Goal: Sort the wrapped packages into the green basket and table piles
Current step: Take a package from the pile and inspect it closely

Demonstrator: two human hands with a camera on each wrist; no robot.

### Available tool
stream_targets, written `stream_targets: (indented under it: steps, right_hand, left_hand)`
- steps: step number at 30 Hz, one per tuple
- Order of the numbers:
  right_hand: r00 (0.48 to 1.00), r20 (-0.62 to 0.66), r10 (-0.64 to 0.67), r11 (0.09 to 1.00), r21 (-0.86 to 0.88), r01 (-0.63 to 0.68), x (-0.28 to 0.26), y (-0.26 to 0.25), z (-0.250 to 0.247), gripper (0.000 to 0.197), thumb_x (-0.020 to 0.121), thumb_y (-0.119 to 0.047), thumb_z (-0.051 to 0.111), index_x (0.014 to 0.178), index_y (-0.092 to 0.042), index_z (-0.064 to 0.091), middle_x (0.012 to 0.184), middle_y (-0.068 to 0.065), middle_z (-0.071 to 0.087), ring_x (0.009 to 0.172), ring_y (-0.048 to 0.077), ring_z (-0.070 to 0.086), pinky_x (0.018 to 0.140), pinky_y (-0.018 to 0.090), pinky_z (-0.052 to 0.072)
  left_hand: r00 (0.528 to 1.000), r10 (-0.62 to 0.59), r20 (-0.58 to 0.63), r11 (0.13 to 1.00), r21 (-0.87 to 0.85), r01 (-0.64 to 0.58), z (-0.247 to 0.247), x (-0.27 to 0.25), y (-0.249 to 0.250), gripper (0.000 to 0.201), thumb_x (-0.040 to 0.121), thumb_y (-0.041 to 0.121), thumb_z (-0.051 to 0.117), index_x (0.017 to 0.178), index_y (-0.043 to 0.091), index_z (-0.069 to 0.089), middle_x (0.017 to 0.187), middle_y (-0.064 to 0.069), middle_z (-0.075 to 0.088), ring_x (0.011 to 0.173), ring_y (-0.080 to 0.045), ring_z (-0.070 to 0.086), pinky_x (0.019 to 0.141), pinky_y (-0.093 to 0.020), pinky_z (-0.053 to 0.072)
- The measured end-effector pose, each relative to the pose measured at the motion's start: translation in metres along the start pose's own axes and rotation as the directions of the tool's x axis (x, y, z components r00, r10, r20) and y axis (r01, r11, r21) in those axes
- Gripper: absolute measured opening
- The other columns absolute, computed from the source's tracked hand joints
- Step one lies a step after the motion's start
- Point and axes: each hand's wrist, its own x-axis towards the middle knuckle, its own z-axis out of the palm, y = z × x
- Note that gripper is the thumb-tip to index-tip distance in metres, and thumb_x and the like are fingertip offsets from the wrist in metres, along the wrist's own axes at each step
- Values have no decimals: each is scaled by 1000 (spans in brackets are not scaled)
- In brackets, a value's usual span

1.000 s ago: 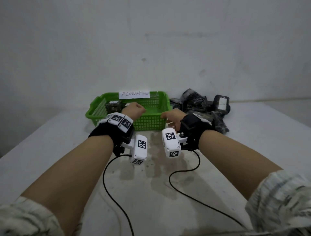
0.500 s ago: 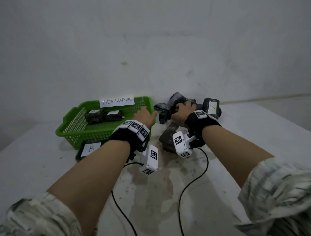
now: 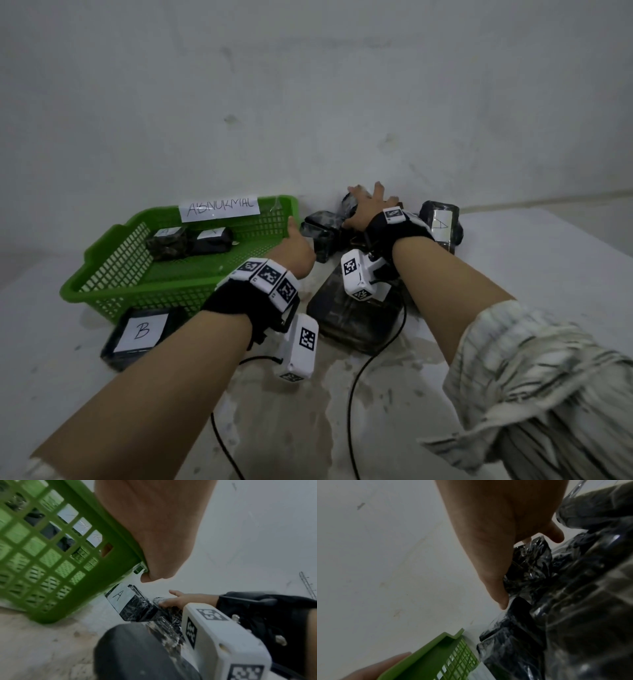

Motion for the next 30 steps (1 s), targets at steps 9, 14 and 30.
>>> stream_targets:
  steps: [9,14,30]
  right_hand:
    - [992,-112,58,982,186,-36,1,-4,1,49,89,-33,52,136,-25,44,137,16,35,125,45,32,101,47,33]
    - [968,-236,86,871,490,42,-19,-5,-10,48,83,-39,53,130,-28,49,127,17,45,117,43,41,96,42,38]
    - [667,-553,-499,703,192,685,-124,-27,-11,53,80,-39,70,121,-8,56,122,10,55,113,24,43,95,24,32]
  left_hand:
    - [1000,0,7,1000,26,0,3,5,-5,73,99,20,31,146,10,-23,127,-30,54,109,-39,59,97,-50,45]
    - [999,12,32,998,-63,-9,-2,-2,-1,75,100,24,35,148,8,-20,134,-28,49,112,-35,57,96,-42,42]
    - [992,107,-61,442,-891,-102,-58,-64,4,52,96,47,42,133,10,44,130,-15,55,111,-35,58,73,-41,58]
